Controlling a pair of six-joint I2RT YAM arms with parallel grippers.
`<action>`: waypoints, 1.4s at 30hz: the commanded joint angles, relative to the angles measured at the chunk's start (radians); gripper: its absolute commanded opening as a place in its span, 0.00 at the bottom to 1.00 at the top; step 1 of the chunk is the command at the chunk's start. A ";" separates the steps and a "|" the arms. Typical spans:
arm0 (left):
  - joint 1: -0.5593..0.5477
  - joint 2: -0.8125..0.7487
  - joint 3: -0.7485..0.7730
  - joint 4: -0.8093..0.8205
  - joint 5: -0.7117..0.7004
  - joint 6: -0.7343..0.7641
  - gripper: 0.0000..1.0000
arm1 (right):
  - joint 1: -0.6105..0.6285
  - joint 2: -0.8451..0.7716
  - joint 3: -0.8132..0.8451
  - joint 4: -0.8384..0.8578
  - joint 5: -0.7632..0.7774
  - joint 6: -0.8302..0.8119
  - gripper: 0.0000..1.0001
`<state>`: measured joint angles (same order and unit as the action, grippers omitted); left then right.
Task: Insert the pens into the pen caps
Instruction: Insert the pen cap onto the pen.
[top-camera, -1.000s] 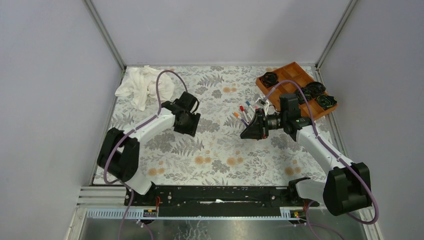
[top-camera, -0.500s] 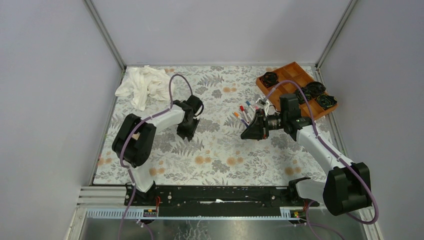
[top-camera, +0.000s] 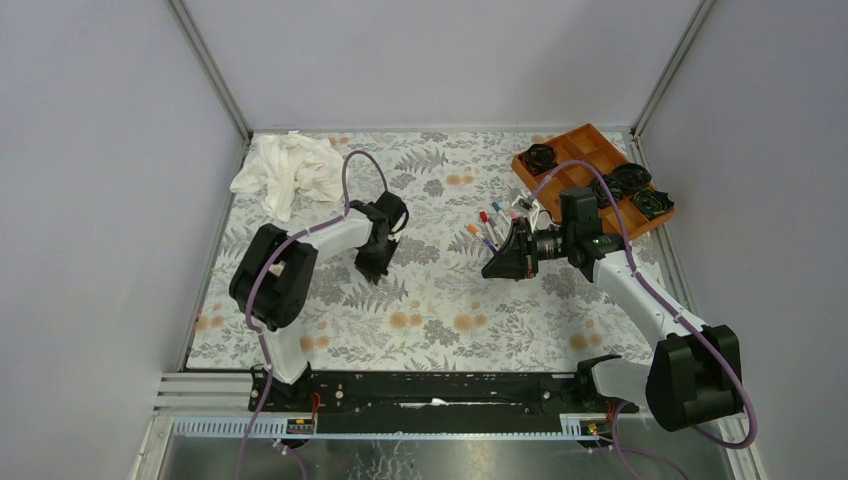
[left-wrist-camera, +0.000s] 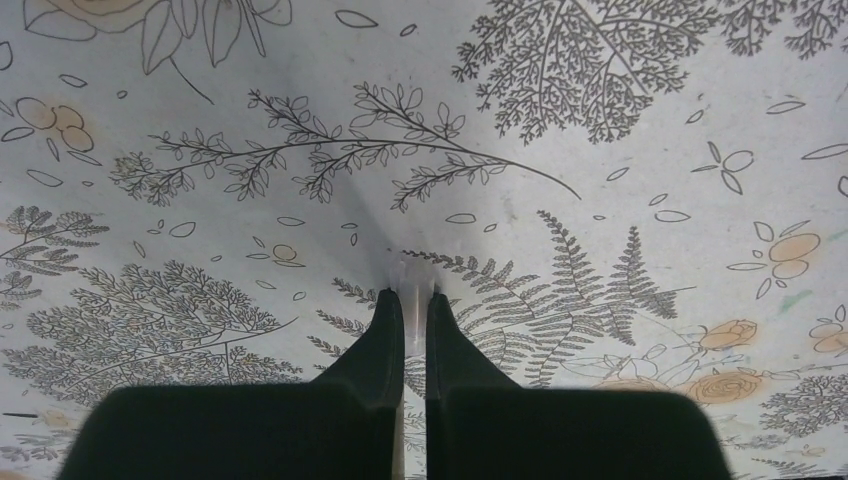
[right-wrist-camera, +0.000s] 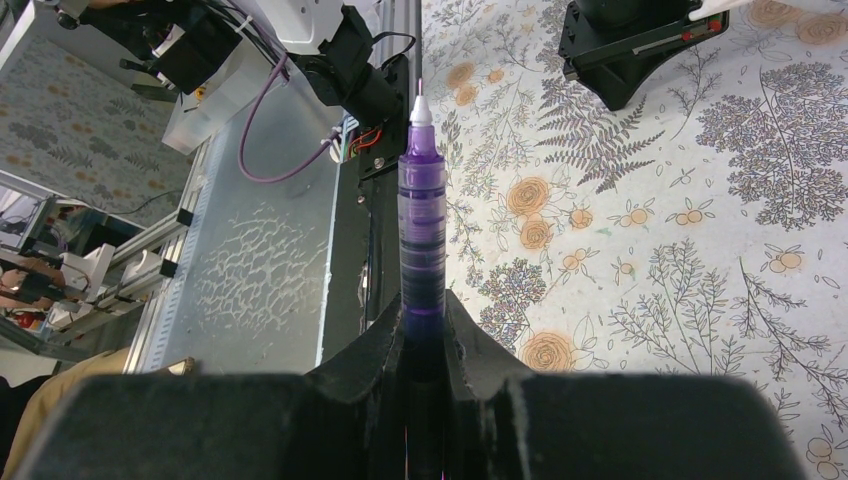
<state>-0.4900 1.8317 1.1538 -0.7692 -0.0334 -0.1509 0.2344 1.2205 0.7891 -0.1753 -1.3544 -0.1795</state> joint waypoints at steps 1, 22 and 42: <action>0.011 0.022 -0.023 0.005 0.017 -0.002 0.00 | -0.006 -0.007 0.036 0.007 -0.032 -0.009 0.00; -0.141 -0.619 -0.786 1.898 0.067 -0.954 0.00 | 0.149 0.016 -0.180 0.525 0.106 0.387 0.00; -0.378 -0.339 -0.727 2.345 -0.247 -0.962 0.00 | 0.153 0.025 -0.192 0.664 0.110 0.565 0.00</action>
<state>-0.8528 1.4731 0.4023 1.4849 -0.2474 -1.1244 0.3798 1.2461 0.5968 0.4252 -1.2236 0.3458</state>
